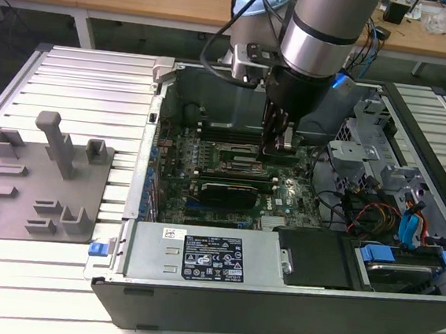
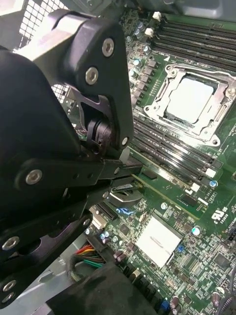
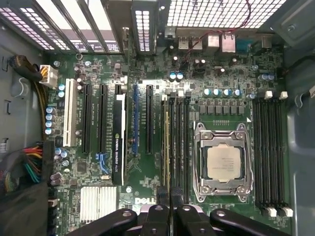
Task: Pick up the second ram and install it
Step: 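Insert the second ram into the second slot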
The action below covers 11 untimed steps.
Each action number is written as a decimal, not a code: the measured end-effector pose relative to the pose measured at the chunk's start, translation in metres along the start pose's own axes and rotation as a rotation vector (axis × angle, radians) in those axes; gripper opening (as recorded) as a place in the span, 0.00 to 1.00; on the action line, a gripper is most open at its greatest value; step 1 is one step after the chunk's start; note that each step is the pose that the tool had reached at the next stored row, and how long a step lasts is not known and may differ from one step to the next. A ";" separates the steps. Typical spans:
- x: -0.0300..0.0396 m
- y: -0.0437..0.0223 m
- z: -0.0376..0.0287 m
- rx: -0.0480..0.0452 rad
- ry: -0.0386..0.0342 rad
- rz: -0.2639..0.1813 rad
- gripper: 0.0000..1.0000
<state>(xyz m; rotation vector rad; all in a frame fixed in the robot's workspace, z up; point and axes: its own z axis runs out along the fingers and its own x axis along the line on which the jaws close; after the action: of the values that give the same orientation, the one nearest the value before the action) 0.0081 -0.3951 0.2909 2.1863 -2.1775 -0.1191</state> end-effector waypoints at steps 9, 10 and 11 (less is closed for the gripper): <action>-0.0143 0.0032 0.0082 0.0001 -0.0002 0.000 0.13; -0.0147 0.0049 0.0097 0.0000 -0.0001 0.000 0.13; -0.0149 0.0062 0.0112 0.0000 0.0000 0.000 0.13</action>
<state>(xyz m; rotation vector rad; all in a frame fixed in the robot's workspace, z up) 0.0009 -0.3801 0.2807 2.1863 -2.1775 -0.1191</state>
